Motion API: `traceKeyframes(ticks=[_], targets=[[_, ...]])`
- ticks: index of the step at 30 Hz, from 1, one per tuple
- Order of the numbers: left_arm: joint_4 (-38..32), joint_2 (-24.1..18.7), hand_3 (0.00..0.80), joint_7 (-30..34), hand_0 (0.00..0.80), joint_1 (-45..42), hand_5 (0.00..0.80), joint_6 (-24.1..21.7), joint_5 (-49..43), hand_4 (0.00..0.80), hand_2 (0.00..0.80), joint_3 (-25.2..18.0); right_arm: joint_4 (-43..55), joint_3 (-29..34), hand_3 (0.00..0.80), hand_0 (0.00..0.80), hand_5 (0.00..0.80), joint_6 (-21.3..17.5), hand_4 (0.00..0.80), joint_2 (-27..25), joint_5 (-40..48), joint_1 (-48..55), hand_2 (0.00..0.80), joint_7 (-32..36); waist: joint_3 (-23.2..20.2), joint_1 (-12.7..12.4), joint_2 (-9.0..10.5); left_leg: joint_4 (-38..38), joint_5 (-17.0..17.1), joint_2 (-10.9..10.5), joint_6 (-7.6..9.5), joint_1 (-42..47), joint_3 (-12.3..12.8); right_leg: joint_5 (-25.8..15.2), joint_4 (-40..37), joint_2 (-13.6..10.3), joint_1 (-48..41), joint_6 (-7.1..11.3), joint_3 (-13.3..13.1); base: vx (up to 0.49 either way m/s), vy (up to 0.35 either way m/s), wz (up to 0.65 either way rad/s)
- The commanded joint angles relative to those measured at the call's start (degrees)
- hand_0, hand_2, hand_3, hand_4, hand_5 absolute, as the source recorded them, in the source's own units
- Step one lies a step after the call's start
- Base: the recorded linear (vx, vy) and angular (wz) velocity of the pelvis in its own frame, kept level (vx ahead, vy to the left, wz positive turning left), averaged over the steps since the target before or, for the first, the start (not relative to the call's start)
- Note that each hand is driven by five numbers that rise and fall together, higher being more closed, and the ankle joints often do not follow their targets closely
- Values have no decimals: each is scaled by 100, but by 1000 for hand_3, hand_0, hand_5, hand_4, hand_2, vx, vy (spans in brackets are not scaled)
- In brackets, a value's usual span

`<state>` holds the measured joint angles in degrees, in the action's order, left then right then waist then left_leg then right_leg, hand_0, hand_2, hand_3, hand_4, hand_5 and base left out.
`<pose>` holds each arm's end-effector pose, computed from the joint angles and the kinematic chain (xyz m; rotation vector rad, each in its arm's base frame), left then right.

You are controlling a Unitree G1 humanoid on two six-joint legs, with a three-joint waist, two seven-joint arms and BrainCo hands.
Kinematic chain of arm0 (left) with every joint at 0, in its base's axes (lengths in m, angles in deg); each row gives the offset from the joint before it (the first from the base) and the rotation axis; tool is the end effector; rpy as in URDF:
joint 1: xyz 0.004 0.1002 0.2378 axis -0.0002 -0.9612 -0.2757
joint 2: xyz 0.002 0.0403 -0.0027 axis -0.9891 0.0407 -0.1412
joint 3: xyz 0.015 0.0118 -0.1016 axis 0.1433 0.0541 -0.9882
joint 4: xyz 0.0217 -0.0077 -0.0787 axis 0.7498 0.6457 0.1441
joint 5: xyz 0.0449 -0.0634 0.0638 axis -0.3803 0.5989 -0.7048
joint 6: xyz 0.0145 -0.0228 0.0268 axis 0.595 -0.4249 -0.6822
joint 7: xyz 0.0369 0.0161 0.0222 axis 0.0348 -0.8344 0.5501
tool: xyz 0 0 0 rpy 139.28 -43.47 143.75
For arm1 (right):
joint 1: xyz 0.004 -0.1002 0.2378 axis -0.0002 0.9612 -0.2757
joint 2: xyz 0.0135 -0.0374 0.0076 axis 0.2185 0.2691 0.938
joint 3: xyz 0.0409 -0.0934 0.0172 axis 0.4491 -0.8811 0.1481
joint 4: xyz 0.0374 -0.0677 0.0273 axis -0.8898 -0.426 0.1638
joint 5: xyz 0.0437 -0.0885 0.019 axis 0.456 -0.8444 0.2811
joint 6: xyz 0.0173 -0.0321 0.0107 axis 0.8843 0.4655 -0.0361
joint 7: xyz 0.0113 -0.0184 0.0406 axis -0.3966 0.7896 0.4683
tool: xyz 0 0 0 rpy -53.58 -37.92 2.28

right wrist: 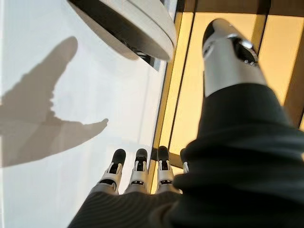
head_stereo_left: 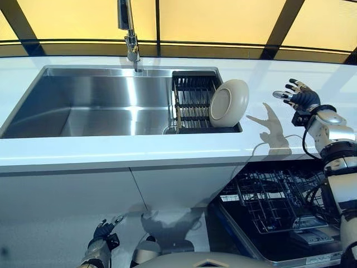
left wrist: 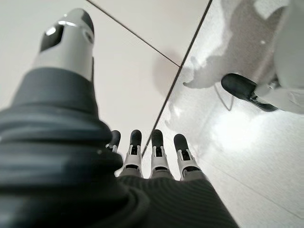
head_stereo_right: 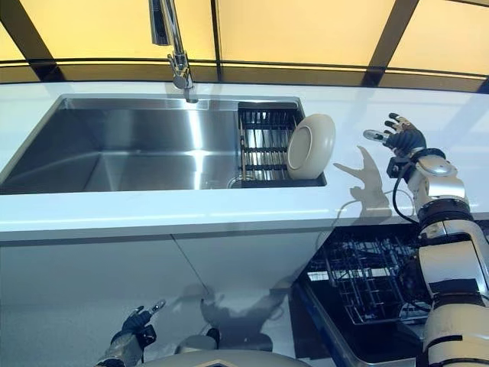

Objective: Take plates into dishwasher

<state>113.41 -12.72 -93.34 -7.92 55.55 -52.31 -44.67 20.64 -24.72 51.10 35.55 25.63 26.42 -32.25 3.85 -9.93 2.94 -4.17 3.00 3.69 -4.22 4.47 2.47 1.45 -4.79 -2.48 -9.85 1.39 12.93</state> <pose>0.0791 0.2473 -0.1067 -0.1621 0.9985 0.5527 0.3202 -0.3136 0.1503 -0.1504 0.2281 -0.1292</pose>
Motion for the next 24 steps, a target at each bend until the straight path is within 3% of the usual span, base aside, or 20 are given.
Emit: traceKeyframes(ticks=[1, 24], targets=[[115, -152, 0, 101, 0, 191, 0, -184, 150, 0, 0, 103, -254, -389, 0, 0, 0, -134, 0, -137, -32, -825, 0, 60, -142, -131, 151, -56, 6, -17, 5, -132, -16, -218, 85, -438, 131, 239, -7, 51, 11, 3], [88, -285, 0, 307, 0, -80, 0, -386, 126, 0, 0, 19, -552, -208, 0, 0, 0, -11, 0, 34, 253, -796, 0, 101, -29, -305, 3, -83, 20, -72, 17, -237, -229, -330, -21, -484, 219, 277, 157, 39, -7, 4]])
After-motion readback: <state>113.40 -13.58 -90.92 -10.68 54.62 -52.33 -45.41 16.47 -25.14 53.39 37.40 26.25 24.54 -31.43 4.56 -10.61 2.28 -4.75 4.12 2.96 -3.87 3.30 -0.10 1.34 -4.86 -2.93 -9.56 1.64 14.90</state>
